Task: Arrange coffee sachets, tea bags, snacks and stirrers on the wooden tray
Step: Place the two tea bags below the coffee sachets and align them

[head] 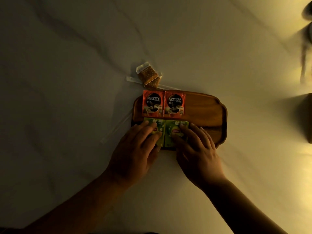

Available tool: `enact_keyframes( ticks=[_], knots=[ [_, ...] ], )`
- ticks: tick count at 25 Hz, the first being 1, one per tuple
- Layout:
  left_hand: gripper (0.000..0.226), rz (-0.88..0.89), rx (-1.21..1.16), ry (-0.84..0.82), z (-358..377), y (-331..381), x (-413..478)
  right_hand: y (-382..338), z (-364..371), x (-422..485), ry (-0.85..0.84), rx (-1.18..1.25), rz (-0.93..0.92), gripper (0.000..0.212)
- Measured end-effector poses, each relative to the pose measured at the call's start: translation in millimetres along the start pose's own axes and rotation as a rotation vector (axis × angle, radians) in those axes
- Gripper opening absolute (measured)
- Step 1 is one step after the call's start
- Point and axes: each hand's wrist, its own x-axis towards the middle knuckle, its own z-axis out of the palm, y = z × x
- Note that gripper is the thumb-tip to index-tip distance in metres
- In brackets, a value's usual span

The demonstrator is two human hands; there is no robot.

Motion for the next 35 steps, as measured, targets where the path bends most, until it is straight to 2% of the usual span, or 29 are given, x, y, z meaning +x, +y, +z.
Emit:
enact_keyframes(
  ticks=[13, 18, 35],
  knots=[
    [0.045, 0.023, -0.028, 0.010, -1.0, -2.5, -6.8, -2.6, -0.9, -1.4, 0.027, 0.014, -0.038, 0.047],
    [0.043, 0.014, 0.015, -0.020, -6.5, -4.5, -15.1, -13.0, -0.3, 0.8, -0.040, 0.009, -0.084, 0.048],
    [0.050, 0.018, 0.000, -0.001, -5.4, -19.0, -24.5, -24.1, 4.2, 9.7, -0.094, -0.058, -0.101, 0.048]
  ],
)
